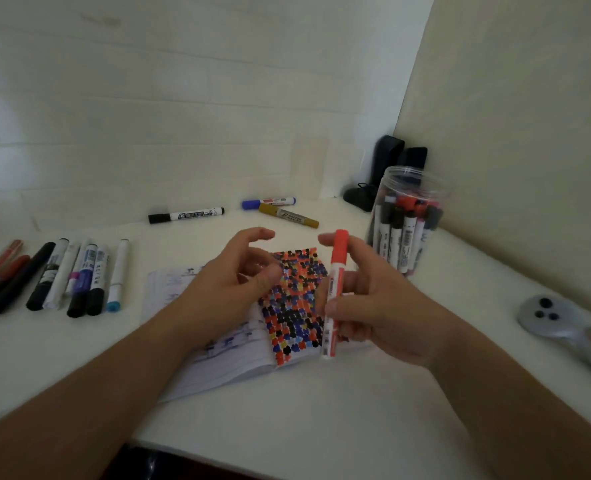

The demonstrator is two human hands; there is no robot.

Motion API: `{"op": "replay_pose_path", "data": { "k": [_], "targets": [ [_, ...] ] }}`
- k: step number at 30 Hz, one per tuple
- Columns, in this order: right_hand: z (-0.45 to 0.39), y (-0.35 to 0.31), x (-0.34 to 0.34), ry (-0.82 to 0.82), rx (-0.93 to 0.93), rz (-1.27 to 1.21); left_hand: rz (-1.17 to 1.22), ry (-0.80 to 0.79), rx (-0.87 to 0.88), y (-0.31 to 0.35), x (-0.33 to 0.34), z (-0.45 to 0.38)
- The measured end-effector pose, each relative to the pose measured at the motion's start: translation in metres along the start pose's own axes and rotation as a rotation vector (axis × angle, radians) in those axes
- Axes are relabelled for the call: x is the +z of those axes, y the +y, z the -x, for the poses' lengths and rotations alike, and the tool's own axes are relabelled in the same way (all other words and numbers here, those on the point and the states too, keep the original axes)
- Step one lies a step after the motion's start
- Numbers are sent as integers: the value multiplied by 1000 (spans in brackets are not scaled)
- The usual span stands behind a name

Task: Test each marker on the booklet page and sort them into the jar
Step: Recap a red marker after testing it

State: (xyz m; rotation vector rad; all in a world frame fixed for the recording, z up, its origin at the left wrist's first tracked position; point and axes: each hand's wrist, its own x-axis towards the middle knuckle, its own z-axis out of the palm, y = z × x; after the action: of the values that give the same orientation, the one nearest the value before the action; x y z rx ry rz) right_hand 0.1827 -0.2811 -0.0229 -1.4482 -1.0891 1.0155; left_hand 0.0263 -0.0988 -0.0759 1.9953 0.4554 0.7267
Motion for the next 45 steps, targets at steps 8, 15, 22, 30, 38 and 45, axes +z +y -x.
{"op": "replay_pose_path", "data": {
  "k": [8,15,22,30,38,45],
  "targets": [
    [14,-90,-58,577,-459,487,-553,-153,182,-5,11,-1],
    [-17,-101,-120,910,-506,524,-622,-158,211,-8,12,-2],
    [-39,-79,-131,822,-341,628,-624,-167,189,-7,12,-2],
    [-44,-93,-131,710,-363,981,-617,-166,194,-9,12,-2],
    [-51,-92,-133,686,-378,1040,-630,-163,210,-12,13,-4],
    [-52,-83,-143,857,-442,864,-619,-158,216,-14,13,-3]
  ]
}}
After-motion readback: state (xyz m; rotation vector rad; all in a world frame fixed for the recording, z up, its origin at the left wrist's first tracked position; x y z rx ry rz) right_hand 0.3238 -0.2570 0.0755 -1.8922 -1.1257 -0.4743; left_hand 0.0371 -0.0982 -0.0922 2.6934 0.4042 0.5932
